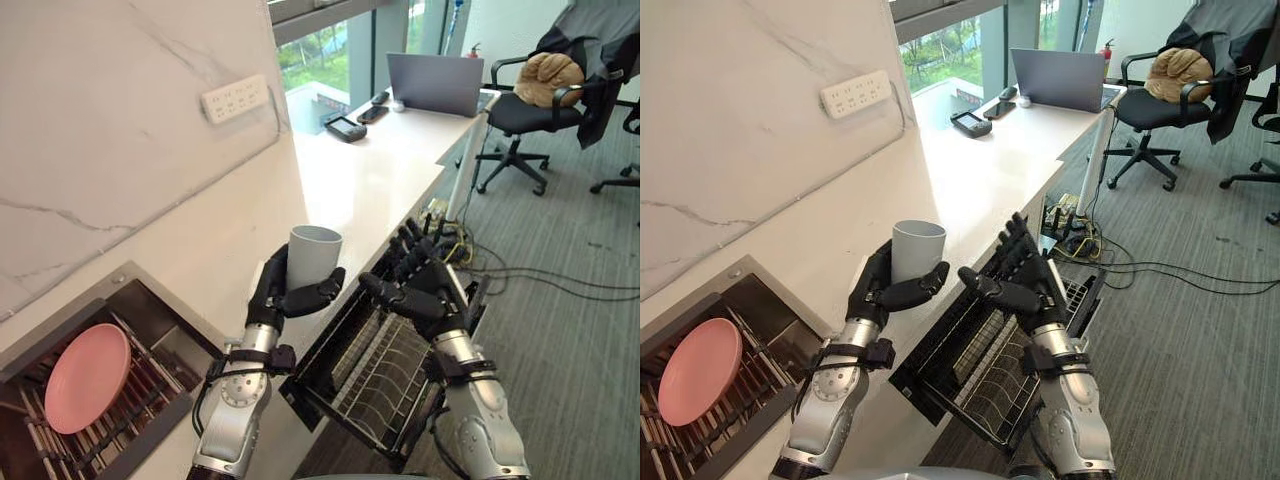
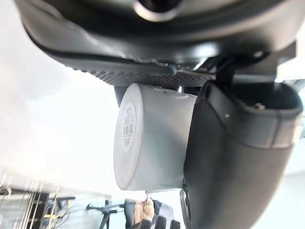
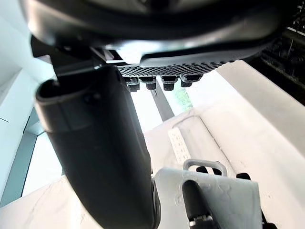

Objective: Walk over to the sink, pick up the cup, carry it to the dishwasher, place the cup inside the dishwasher, then close the dishwasher door

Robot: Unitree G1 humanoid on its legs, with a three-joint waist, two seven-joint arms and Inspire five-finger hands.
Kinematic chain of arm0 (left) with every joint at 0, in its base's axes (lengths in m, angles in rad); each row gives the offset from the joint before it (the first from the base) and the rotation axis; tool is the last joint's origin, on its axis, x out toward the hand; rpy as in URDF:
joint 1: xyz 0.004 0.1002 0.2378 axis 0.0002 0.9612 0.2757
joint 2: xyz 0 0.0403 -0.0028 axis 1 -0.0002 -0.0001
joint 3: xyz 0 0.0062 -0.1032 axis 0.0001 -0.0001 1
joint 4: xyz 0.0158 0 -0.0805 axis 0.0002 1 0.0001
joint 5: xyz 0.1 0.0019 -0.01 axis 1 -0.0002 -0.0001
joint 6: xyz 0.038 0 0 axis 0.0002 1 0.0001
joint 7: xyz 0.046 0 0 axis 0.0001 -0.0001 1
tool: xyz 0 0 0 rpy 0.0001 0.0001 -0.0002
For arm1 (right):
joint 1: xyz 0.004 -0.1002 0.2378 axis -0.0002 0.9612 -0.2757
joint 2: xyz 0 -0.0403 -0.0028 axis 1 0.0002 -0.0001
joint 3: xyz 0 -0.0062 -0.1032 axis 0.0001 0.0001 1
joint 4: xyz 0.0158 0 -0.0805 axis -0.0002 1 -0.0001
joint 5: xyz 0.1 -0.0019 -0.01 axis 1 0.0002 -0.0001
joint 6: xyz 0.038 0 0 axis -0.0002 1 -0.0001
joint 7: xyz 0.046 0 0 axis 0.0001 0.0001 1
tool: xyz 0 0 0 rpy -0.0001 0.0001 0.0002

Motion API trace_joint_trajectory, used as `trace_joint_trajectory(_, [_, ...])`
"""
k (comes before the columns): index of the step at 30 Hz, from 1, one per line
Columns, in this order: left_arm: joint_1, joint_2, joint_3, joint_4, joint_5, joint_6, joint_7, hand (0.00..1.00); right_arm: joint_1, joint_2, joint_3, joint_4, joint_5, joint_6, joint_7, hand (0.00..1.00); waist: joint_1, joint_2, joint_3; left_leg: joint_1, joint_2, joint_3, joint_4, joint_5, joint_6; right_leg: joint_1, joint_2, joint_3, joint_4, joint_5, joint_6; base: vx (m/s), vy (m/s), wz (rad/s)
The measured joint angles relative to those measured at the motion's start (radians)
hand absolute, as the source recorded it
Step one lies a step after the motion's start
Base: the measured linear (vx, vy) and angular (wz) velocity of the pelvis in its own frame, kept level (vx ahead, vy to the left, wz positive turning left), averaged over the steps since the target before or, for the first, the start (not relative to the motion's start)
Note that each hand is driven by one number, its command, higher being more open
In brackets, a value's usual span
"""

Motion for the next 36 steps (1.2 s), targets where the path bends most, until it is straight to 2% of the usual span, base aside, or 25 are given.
trace_joint_trajectory(7, [-0.003, -0.011, -0.004, 0.0, -0.007, -0.01, 0.0, 0.0, -0.001, 0.009, -0.003, -0.001, 0.014, 0.004, 0.003, 1.0, -0.005, -0.008, 0.003, 0.008, 0.02, 0.056, -0.012, -0.001, -0.001, 0.02, 0.04, 0.043, -0.105, 0.069, -0.011, -0.02, -0.007, -0.25])
trace_joint_trajectory(12, [-0.012, -0.014, -0.005, 0.0, -0.14, -0.037, -0.032, 0.0, -0.002, 0.008, -0.003, -0.01, 0.106, 0.01, 0.09, 1.0, -0.009, -0.016, 0.004, 0.025, 0.036, 0.088, -0.013, -0.005, -0.007, 0.032, 0.06, 0.061, -0.137, 0.09, -0.017, -0.01, -0.023, -0.19])
trace_joint_trajectory(15, [-0.028, -0.012, 0.014, 0.004, -0.182, -0.079, -0.03, 0.0, -0.025, 0.004, 0.001, -0.02, 0.161, 0.043, 0.16, 1.0, -0.008, -0.026, 0.004, 0.033, 0.046, 0.114, -0.012, -0.007, -0.012, 0.037, 0.072, 0.074, -0.168, 0.115, -0.024, -0.03, -0.029, -0.24])
trace_joint_trajectory(21, [-0.07, -0.008, 0.043, 0.006, -0.053, -0.182, 0.01, 0.0, -0.04, -0.009, 0.001, -0.036, 0.287, 0.146, 0.206, 1.0, -0.007, -0.036, 0.011, 0.043, 0.052, 0.141, -0.012, -0.008, -0.014, 0.05, 0.082, 0.078, -0.206, 0.143, -0.028, -0.04, -0.024, -0.14])
trace_joint_trajectory(26, [-0.074, -0.008, 0.046, 0.017, 0.044, -0.202, 0.019, 0.0, -0.041, -0.01, 0.007, -0.036, 0.326, 0.205, 0.204, 1.0, -0.009, -0.037, 0.011, 0.043, 0.054, 0.15, -0.017, -0.005, -0.018, 0.053, 0.086, 0.077, -0.229, 0.157, -0.028, -0.02, -0.013, -0.06])
trace_joint_trajectory(36, [-0.073, 0.018, 0.0, 0.056, 0.228, -0.202, 0.001, 0.0, -0.041, -0.011, 0.039, -0.068, 0.344, 0.215, 0.154, 1.0, -0.003, -0.042, 0.01, 0.034, 0.053, 0.135, -0.022, -0.004, -0.018, 0.053, 0.08, 0.032, -0.229, 0.158, -0.027, -0.01, -0.003, 0.05])
